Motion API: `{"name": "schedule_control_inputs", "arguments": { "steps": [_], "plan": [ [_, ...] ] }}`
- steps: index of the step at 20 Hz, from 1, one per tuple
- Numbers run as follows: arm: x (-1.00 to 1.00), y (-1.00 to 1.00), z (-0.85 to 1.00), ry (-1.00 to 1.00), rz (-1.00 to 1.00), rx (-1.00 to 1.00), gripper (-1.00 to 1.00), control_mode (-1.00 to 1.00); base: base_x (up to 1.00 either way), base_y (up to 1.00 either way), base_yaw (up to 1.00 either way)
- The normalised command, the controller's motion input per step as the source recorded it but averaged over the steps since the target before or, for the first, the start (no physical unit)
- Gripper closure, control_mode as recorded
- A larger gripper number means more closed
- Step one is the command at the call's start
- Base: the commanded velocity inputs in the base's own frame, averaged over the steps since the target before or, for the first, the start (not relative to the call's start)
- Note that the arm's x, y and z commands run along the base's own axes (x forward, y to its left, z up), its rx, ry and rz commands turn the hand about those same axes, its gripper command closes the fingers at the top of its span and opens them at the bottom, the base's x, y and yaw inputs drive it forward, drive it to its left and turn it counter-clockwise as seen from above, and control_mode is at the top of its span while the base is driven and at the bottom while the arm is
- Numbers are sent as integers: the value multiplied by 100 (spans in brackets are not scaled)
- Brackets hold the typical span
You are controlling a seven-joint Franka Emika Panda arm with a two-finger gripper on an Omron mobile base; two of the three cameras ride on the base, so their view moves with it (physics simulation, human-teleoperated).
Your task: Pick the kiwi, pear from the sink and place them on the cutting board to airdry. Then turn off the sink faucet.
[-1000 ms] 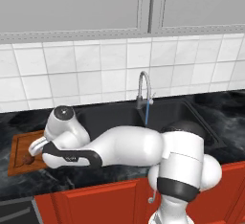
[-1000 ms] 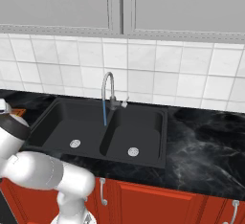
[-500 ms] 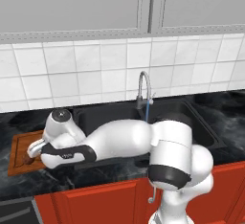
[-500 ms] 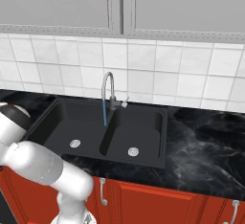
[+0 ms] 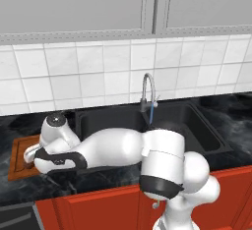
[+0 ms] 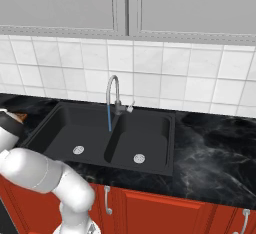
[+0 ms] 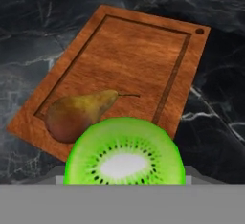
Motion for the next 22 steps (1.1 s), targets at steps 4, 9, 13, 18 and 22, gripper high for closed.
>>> {"name": "schedule_control_inputs", "arguments": {
  "steps": [4,9,13,18,22],
  "plan": [
    [6,2,-14,3,-4,0,100,-100,0,0,0],
    [9,0,-16,4,-5,0,100,-100,0,0,0],
    [14,4,-16,5,-4,0,100,-100,0,0,0],
    [16,10,-17,5,-4,0,100,-100,0,0,0],
    [15,14,-16,5,-4,0,100,-100,0,0,0]
  ]
}}
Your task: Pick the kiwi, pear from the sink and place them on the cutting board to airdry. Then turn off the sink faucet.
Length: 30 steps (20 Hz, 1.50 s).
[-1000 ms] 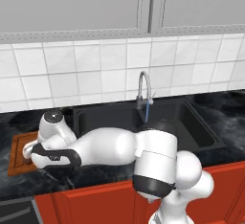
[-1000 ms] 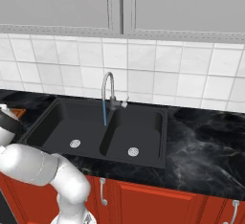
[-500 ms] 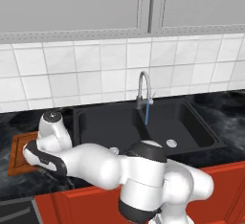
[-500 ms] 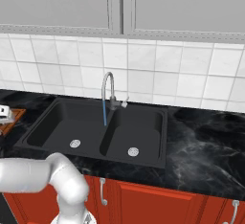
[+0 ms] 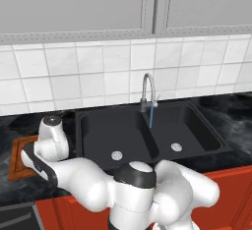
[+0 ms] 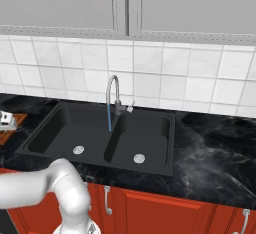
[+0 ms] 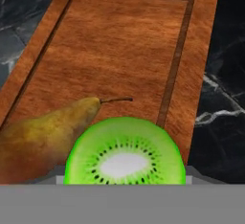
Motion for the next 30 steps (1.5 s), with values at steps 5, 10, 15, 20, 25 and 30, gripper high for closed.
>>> {"name": "schedule_control_inputs", "arguments": {
  "steps": [5,10,15,20,25,30],
  "plan": [
    [13,11,-15,5,-4,0,100,-100,0,0,0],
    [8,12,-20,6,-5,0,-100,-100,0,0,0],
    [2,16,-12,4,-5,0,-100,-100,0,0,0],
    [0,1,0,0,-2,0,-100,-100,0,0,0],
    [0,1,0,0,-2,0,-100,-100,0,0,0],
    [-10,2,13,-2,0,0,-100,-100,0,0,0]
  ]
}}
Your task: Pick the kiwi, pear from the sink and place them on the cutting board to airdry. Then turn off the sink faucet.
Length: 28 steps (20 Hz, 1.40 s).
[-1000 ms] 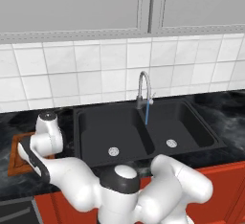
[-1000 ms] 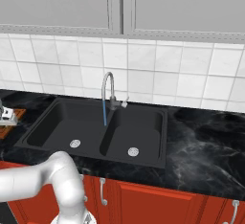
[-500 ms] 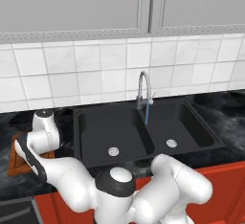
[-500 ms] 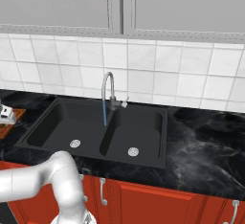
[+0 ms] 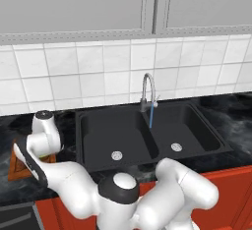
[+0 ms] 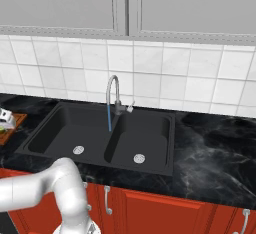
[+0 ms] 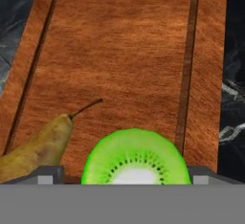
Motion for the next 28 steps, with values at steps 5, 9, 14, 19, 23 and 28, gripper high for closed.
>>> {"name": "schedule_control_inputs", "arguments": {
  "steps": [5,9,14,19,23,28],
  "plan": [
    [-29,0,55,-7,0,0,-100,-100,0,0,0],
    [-42,-5,59,-8,0,0,-100,-100,0,0,0],
    [-58,-40,48,-8,0,0,-100,-100,0,0,0],
    [-65,-72,47,-10,0,0,-100,-100,0,0,0],
    [-70,-85,57,-13,0,4,-100,-100,0,0,0],
    [-66,-88,58,-9,0,6,-100,-100,0,0,0]
  ]
}}
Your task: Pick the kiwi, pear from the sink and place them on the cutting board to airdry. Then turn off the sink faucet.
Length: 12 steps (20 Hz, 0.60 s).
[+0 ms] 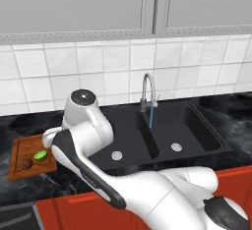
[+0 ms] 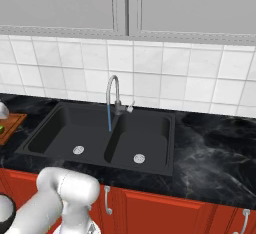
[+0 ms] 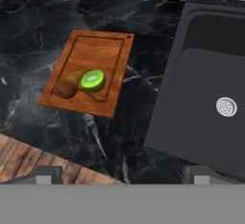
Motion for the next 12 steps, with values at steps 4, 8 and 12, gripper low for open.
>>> {"name": "schedule_control_inputs", "arguments": {
  "steps": [4,8,12],
  "plan": [
    [-62,-92,56,-6,0,6,-100,-100,0,0,0],
    [-63,-92,54,-7,0,4,-100,-100,0,0,0],
    [-65,-83,57,-8,-2,0,-100,-100,0,0,0]
  ]
}}
